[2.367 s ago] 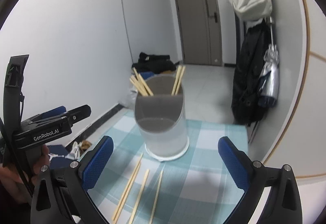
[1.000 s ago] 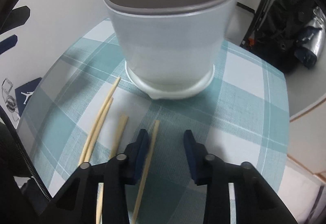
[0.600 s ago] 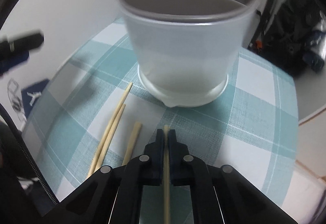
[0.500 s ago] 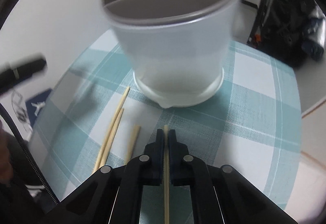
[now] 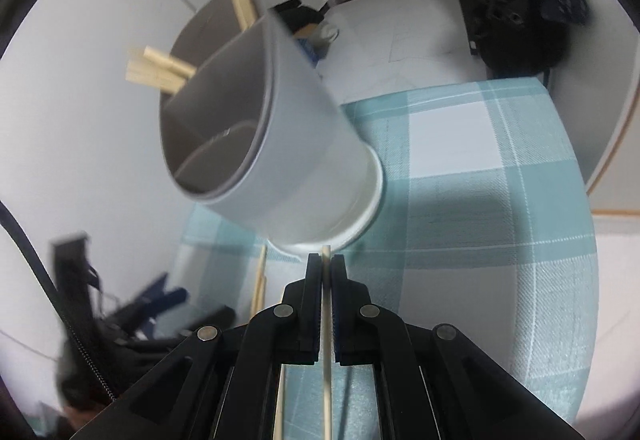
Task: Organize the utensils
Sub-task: 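Lift the chopstick with the right gripper and carry it toward the caddy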
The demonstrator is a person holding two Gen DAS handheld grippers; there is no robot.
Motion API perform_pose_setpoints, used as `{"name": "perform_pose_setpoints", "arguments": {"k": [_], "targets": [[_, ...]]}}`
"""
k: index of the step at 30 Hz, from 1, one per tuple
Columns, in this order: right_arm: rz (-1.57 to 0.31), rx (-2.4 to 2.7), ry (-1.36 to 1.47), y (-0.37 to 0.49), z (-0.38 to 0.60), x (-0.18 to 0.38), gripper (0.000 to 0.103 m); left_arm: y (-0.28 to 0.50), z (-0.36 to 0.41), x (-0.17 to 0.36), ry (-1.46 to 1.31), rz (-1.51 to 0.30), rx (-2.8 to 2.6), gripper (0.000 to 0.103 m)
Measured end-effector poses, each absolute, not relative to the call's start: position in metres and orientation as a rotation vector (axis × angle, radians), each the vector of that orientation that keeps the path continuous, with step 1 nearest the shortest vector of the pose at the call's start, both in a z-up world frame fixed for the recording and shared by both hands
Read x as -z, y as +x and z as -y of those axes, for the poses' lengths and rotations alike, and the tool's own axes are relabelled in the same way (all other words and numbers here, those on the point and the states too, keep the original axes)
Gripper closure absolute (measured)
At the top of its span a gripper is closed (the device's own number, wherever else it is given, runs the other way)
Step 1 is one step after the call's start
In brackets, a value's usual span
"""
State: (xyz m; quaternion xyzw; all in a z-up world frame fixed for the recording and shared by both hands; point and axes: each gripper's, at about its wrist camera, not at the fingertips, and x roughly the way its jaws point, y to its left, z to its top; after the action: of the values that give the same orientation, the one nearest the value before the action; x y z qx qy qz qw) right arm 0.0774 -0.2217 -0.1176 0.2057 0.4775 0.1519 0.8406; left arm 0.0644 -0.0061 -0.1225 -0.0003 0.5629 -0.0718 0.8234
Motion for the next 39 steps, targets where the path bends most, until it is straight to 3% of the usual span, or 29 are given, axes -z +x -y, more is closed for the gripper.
{"name": "perform_pose_setpoints", "arguments": {"k": [14, 34, 39], "targets": [[-0.949, -0.369, 0.574, 0.06, 0.242, 0.1, 0.1, 0.067, 0.011, 0.123, -0.009, -1.231, 0.139, 0.012], [-0.938, -0.368, 0.5, 0.053, 0.238, 0.094, 0.099, 0.072, 0.013, 0.13, 0.06, -1.247, 0.109, 0.012], [-0.941, -0.366, 0.507, 0.053, 0.239, 0.095, 0.099, 0.085, 0.009, 0.127, -0.006, -1.239, 0.114, 0.021]]}}
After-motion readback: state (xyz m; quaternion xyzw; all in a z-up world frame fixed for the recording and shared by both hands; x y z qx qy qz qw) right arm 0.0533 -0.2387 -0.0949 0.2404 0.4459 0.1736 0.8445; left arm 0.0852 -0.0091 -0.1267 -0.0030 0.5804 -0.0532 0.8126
